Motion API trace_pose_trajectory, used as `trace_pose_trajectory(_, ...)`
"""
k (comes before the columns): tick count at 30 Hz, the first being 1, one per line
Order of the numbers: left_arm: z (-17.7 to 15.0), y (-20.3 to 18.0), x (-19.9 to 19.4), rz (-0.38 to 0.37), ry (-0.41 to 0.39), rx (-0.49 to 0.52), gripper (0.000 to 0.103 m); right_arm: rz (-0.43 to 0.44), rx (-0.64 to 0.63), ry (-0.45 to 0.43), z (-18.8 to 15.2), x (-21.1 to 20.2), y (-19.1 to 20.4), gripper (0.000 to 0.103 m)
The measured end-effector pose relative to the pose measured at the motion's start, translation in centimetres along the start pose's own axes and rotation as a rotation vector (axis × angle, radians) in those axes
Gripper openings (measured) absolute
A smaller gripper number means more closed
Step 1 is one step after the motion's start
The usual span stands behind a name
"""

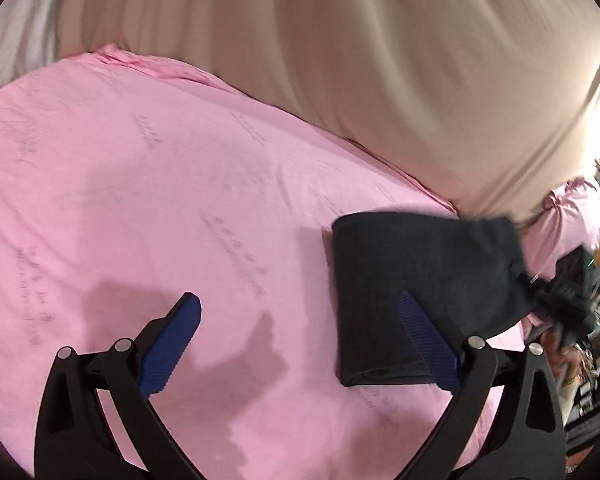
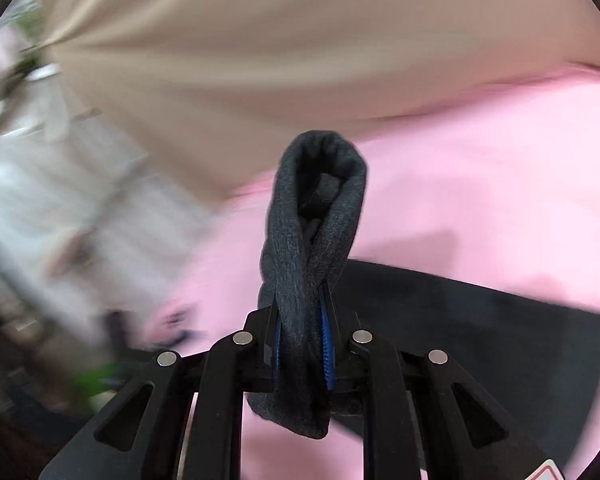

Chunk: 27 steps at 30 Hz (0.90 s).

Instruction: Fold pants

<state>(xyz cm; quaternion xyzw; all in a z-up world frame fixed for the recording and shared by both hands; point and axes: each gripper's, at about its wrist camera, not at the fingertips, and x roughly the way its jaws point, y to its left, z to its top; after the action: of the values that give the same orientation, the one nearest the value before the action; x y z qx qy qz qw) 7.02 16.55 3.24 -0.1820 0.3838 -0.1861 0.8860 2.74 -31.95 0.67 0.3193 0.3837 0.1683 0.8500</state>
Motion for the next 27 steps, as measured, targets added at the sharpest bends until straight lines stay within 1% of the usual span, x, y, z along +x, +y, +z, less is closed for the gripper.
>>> trace_pose_trajectory(1, 0.0, -0.6, 1.5, -0.019, 0.018, 0.008, 0.097, -0.105, 0.038, 0.001, -0.8, -0.5, -2.8, 0.015)
trace_pose_trajectory(2, -0.2, -1.7, 3.0, -0.056, 0.047, 0.02, 0.097, -0.209, 0.073, 0.018, -1.7, -0.6, -5.8, 0.015)
trace_pose_trajectory(3, -0.4, -2.6, 4.5, -0.087, 0.077, 0.023, 0.097, -0.223, 0.115, 0.039, -2.5, -0.4, -7.9, 0.015)
trace_pose_trajectory(4, -0.5, -3.6, 5.8, -0.108, 0.106, 0.021, 0.097, -0.149, 0.172, 0.056, -3.4, -0.1, -10.0, 0.015)
trace_pose_trajectory(5, -0.7, -4.7, 7.3, -0.135, 0.134, 0.019, 0.097, -0.106, 0.201, 0.045, -3.8, -0.2, -10.8, 0.015)
trace_pose_trajectory(6, -0.9, -5.8, 8.6, -0.15, 0.159, 0.019, 0.097, -0.077, 0.209, 0.032, -4.1, -0.4, -11.2, 0.015)
trace_pose_trajectory(7, -1.1, -6.5, 9.6, -0.148, 0.179, 0.012, 0.097, -0.066, 0.201, 0.026, -4.2, -0.5, -11.3, 0.015)
trace_pose_trajectory(8, -1.4, -7.5, 10.8, -0.153, 0.207, 0.009, 0.097, -0.064, 0.187, 0.022, -4.2, -0.6, -11.1, 0.017)
trace_pose_trajectory(9, -1.7, -8.2, 11.7, -0.155, 0.229, 0.014, 0.097, -0.065, 0.183, 0.019, -4.3, -0.9, -11.2, 0.022)
trace_pose_trajectory(10, -2.0, -8.8, 12.6, -0.14, 0.253, 0.016, 0.097, -0.071, 0.185, 0.011, -4.4, -1.1, -11.1, 0.023)
trace_pose_trajectory(11, -2.3, -9.3, 13.6, -0.116, 0.273, 0.014, 0.097, -0.093, 0.179, -0.004, -4.6, -1.8, -11.0, 0.026)
trace_pose_trajectory(12, -2.7, -9.4, 14.3, -0.099, 0.288, 0.013, 0.097, -0.115, 0.164, -0.015, -5.1, -2.8, -11.3, 0.036)
trace_pose_trajectory(13, -2.7, -9.5, 15.0, -0.079, 0.307, 0.007, 0.097, -0.14, 0.15, -0.027, -5.1, -3.3, -10.6, 0.045)
trace_pose_trajectory(14, -3.1, -9.5, 15.8, -0.062, 0.329, 0.0, 0.097, -0.165, 0.144, -0.043, -5.4, -4.1, -10.5, 0.06)
trace_pose_trajectory(15, -3.5, -9.5, 16.4, -0.058, 0.351, 0.004, 0.097, -0.165, 0.145, -0.049, -5.6, -4.5, -10.8, 0.066)
trace_pose_trajectory(16, -3.9, -9.8, 17.3, -0.061, 0.381, 0.013, 0.097, -0.148, 0.146, -0.039, -5.7, -4.4, -11.1, 0.067)
trace_pose_trajectory(17, -4.2, -9.8, 17.5, -0.055, 0.378, 0.023, 0.098, -0.148, 0.156, -0.021, -5.6, -3.9, -11.5, 0.067)
trace_pose_trajectory(18, -4.3, -10.2, 17.5, -0.04, 0.355, 0.052, 0.098, -0.162, 0.167, 0.0, -5.6, -3.3, -11.9, 0.067)
trace_pose_trajectory(19, -4.4, -10.6, 17.7, -0.026, 0.358, 0.078, 0.097, -0.161, 0.177, 0.016, -5.8, -2.7, -12.2, 0.067)
trace_pose_trajectory(20, -4.4, -10.7, 17.5, -0.016, 0.351, 0.092, 0.08, -0.155, 0.164, -0.01, -5.9, -2.4, -11.9, 0.068)
trace_pose_trajectory(21, -4.3, -10.3, 17.4, -0.012, 0.351, 0.112, 0.06, -0.153, 0.159, -0.006, -6.0, -2.2, -11.6, 0.056)
trace_pose_trajectory(22, -4.2, -10.0, 17.4, 0.001, 0.371, 0.112, 0.037, -0.117, 0.165, 0.011, -5.8, -1.8, -11.3, 0.041)
trace_pose_trajectory(23, -3.9, -9.6, 17.1, 0.002, 0.371, 0.092, 0.016, -0.08, 0.184, 0.01, -5.5, -1.8, -10.7, 0.033)
trace_pose_trajectory(24, -3.5, -9.1, 16.5, -0.011, 0.372, 0.077, 0.007, -0.075, 0.17, 0.003, -5.3, -2.0, -9.8, 0.031)
trace_pose_trajectory(25, -3.0, -8.6, 15.5, -0.055, 0.376, 0.061, 0.007, -0.066, 0.146, -0.01, -5.0, -2.6, -8.7, 0.029)
trace_pose_trajectory(26, -2.4, -8.2, 13.8, -0.095, 0.367, 0.051, 0.007, -0.039, 0.132, -0.025, -4.8, -3.4, -7.5, 0.028)
trace_pose_trajectory(27, -2.1, -8.1, 12.5, -0.107, 0.357, 0.056, 0.007, -0.007, 0.125, -0.028, -4.8, -4.1, -6.5, 0.028)
